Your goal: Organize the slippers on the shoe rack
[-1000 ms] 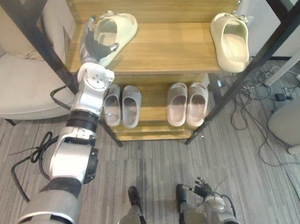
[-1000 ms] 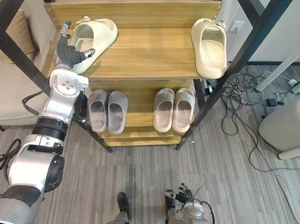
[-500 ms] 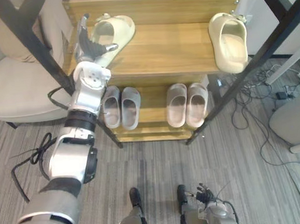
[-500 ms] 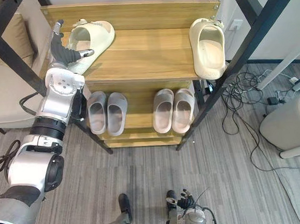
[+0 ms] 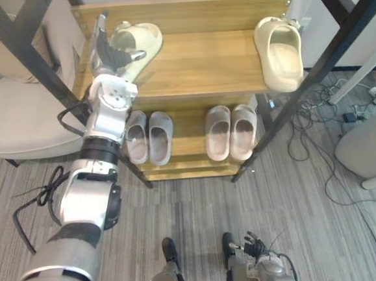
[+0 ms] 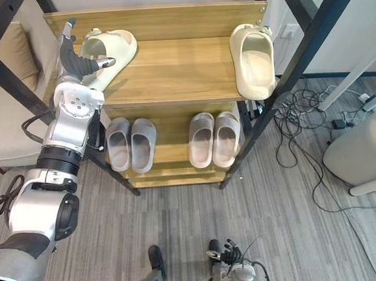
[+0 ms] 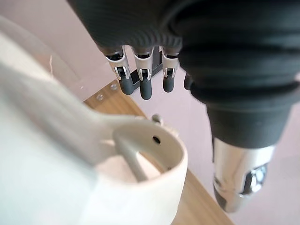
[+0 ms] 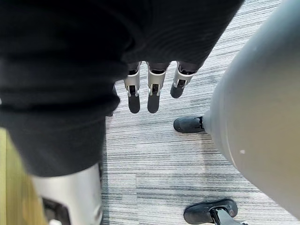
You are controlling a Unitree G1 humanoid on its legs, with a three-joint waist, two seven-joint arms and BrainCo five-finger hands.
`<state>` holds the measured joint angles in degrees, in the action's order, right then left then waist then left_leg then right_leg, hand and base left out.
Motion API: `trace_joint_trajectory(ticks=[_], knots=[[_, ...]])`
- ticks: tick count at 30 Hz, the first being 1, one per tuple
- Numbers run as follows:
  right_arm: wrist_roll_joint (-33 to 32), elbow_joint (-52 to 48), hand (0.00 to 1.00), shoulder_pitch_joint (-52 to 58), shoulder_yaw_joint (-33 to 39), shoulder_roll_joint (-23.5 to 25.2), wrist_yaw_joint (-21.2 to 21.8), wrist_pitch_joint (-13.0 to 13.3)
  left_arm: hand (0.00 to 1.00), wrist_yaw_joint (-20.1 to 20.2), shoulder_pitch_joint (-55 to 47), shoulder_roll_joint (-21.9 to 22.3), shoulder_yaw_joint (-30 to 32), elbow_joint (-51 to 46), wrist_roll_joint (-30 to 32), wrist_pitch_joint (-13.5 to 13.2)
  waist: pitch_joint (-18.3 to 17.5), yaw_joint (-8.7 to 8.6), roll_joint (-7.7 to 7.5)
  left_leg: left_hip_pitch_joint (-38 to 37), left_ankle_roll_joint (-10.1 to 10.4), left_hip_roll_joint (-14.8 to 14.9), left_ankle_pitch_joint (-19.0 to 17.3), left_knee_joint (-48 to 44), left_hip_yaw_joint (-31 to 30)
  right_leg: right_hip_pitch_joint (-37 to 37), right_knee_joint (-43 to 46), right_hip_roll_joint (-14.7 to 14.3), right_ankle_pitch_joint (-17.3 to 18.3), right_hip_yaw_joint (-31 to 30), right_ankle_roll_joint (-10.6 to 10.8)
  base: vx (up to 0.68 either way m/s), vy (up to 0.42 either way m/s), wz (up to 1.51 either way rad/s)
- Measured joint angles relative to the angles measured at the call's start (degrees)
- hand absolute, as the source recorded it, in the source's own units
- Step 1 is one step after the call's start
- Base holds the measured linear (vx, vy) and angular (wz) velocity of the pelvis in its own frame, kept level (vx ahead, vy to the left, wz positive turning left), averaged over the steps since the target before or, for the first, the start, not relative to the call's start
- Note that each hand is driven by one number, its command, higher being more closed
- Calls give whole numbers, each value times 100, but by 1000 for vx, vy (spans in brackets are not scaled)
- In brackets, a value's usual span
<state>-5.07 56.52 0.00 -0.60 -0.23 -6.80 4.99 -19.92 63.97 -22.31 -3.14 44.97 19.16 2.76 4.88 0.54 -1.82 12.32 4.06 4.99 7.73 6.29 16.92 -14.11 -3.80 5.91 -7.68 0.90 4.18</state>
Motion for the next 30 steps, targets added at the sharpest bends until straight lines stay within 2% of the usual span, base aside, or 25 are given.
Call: trace_joint_trajectory(ticks=[22,27,30], knots=[[-7,-406,0,-5,-46,22,-6,0,0,24,512,-184,174,0,-6,37,-106,-10,-191,190,-27,30,20,-22,159,-285,16,-20,-74,-133,20,31,56,-4],[-8,-412,0,-34,-187,38,-7,-1,0,28,576,-316,226,1,-19,41,-140,-33,-306,281,-12,60,10,-32,275,-435,37,-51,-94,-203,-3,42,52,-8],[-11,-412,0,-51,-185,32,-10,-1,0,36,661,-329,328,6,-25,42,-143,-50,-317,283,-9,63,8,-32,276,-438,36,-54,-95,-202,-4,62,55,-1]])
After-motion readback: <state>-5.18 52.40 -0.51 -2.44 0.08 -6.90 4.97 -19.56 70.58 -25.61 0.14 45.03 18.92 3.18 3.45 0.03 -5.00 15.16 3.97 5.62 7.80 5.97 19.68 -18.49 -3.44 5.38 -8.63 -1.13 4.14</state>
